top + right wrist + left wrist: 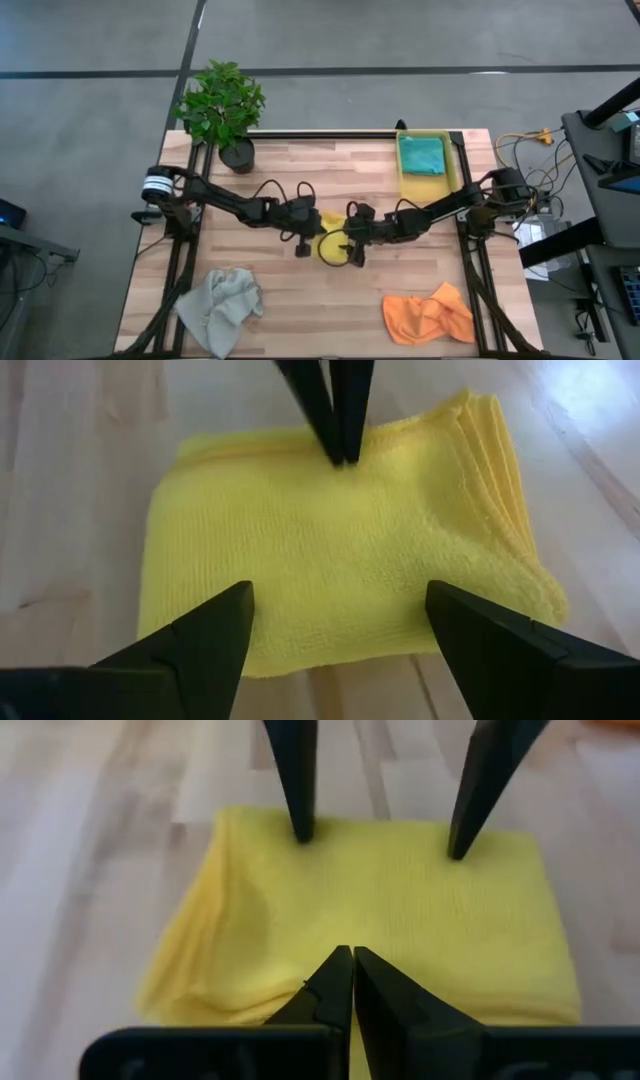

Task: Fold microfiber towels
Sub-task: Fold the yellow microfiber towel, then put the yellow microfiber towel into the yellow bin

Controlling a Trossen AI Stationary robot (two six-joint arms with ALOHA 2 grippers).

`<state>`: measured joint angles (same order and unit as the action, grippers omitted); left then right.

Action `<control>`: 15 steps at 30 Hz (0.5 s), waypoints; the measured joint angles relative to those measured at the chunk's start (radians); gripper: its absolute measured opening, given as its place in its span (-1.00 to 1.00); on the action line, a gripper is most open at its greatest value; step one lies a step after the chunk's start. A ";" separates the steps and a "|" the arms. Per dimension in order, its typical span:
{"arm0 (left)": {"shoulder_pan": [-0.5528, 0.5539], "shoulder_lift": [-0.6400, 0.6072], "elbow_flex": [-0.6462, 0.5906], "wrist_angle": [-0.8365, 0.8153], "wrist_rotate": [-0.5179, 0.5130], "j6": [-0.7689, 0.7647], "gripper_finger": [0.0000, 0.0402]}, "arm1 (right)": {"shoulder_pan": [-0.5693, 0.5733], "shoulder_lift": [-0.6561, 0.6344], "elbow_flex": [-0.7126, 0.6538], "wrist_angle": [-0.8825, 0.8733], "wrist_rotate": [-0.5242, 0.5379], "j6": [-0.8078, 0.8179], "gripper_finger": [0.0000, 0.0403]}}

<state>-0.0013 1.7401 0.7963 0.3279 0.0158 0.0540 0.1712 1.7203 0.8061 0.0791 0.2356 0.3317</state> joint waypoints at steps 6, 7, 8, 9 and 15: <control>0.000 -0.036 0.003 -0.035 -0.006 0.008 -1.00 | 0.002 -0.014 0.013 0.007 0.008 -0.021 0.43; 0.000 -0.036 0.003 -0.035 -0.006 0.008 -1.00 | 0.010 -0.021 0.021 0.009 0.008 -0.037 0.43; 0.000 -0.035 0.003 -0.034 -0.006 0.006 -1.00 | 0.020 -0.024 0.028 0.009 0.009 -0.056 0.43; 0.000 -0.030 0.003 -0.030 -0.006 0.006 -1.00 | 0.034 -0.025 0.038 0.010 0.012 -0.083 0.43; 0.003 -0.026 0.000 -0.032 -0.063 0.005 -1.00 | 0.150 0.014 0.071 0.005 0.048 -0.320 0.43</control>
<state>0.0012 1.7145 0.7959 0.2959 -0.0476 0.0592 0.3214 1.7345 0.8774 0.0840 0.2835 0.0120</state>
